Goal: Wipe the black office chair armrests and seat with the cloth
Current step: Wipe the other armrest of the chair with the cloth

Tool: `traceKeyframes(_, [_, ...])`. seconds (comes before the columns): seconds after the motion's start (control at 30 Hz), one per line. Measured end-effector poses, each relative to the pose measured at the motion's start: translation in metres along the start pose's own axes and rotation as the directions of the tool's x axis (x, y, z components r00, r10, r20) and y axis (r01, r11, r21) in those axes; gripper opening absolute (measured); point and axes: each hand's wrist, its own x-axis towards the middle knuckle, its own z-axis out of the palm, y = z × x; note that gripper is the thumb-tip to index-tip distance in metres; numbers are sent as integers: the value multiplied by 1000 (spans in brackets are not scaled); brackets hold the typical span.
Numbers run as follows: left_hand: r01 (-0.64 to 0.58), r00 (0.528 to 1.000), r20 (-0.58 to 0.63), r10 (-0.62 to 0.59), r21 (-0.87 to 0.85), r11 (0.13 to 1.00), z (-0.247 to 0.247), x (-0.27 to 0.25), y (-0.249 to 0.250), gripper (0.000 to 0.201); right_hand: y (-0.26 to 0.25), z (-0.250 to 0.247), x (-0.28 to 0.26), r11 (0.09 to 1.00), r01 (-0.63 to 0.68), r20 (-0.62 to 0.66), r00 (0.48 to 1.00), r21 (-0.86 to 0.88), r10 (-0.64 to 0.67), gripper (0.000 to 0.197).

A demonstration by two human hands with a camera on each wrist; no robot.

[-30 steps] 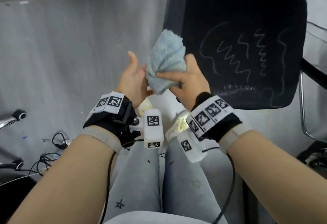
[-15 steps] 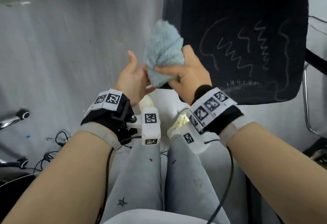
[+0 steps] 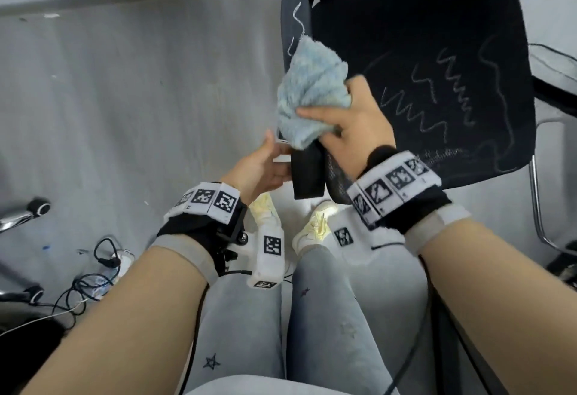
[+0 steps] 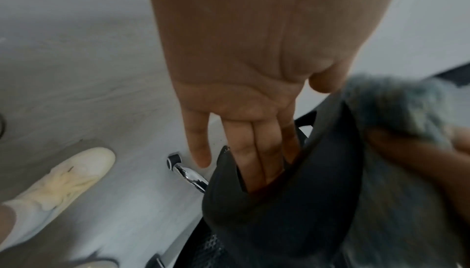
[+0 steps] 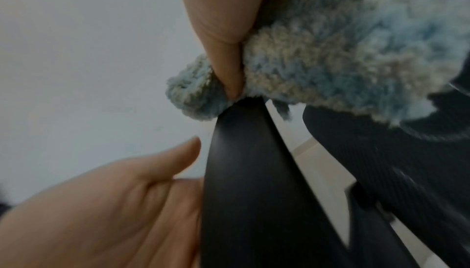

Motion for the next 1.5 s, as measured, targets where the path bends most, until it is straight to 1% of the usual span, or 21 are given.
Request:
traceKeyframes(0.07, [36,999,36,-41,117,993,4,1,3,52,-2,-3,24,999,-46,32,998,-26,47,33])
traceKeyframes(0.13, [34,998,48,-44,183,983,6,2,9,50,-5,-6,40,992,-120,46,992,-23,121,37])
traceKeyframes(0.2, [-30,1000,0,30,196,980,8,5,18,59,-9,-8,40,983,-185,69,980,3,184,40])
traceKeyframes(0.23, [-74,996,-31,80,173,982,7,8,23,58,-10,-7,34,980,-199,86,977,12,197,41])
traceKeyframes(0.3, [-166,982,-76,174,108,980,4,13,33,41,-10,-7,15,981,-192,129,973,13,189,41])
traceKeyframes(0.33, [-198,976,-74,207,114,974,2,14,37,41,-11,-7,5,982,-187,157,970,10,183,41])
traceKeyframes(0.43, [-217,974,-20,225,187,958,-1,15,40,48,-11,-8,4,979,-186,167,966,-87,199,41])
traceKeyframes(0.53, [-190,982,46,185,197,962,-1,11,39,50,-19,-12,44,953,-239,117,958,-188,263,40])
traceKeyframes(0.6, [-183,980,114,161,232,955,-4,13,39,53,-23,-15,72,932,-340,86,932,-127,352,36])
traceKeyframes(0.67, [-178,977,160,140,255,950,-5,13,44,67,-25,-13,84,924,-376,88,920,-64,381,34])
traceKeyframes(0.73, [-174,979,151,139,255,951,-4,16,48,80,-27,-10,73,927,-358,123,921,-113,370,32])
traceKeyframes(0.87, [-178,980,150,131,368,912,-5,19,48,65,-31,-8,34,944,-214,220,937,-250,271,42])
traceKeyframes(0.93, [-157,979,180,99,339,928,-4,19,42,81,-34,-13,45,937,-180,215,944,-300,250,43])
traceKeyframes(1.0, [-159,970,222,102,257,953,-3,18,38,92,-35,-13,70,935,-216,184,944,-282,274,42])
traceKeyframes(1.1, [-180,955,266,130,173,968,-8,21,42,100,-36,-5,91,935,-292,150,934,-203,325,45])
traceKeyframes(1.2, [-184,947,289,137,143,972,-15,24,47,94,-32,-5,71,950,-261,211,932,-170,294,50])
traceKeyframes(1.27, [-138,952,289,104,98,986,-19,24,51,77,-28,-11,54,957,-228,308,911,-179,275,52])
traceKeyframes(1.33, [-106,970,226,91,57,993,-20,24,54,57,-25,-17,45,955,-197,382,884,-221,271,52])
traceKeyframes(1.37, [-109,980,172,100,41,993,-20,24,56,53,-25,-20,45,953,-185,393,879,-239,269,51])
traceKeyframes(1.43, [-129,985,122,126,21,991,-22,25,58,61,-30,-23,53,947,-156,367,894,-279,256,49])
traceKeyframes(1.5, [-142,974,181,135,31,989,-22,25,61,68,-35,-23,74,934,-146,308,918,-325,250,49])
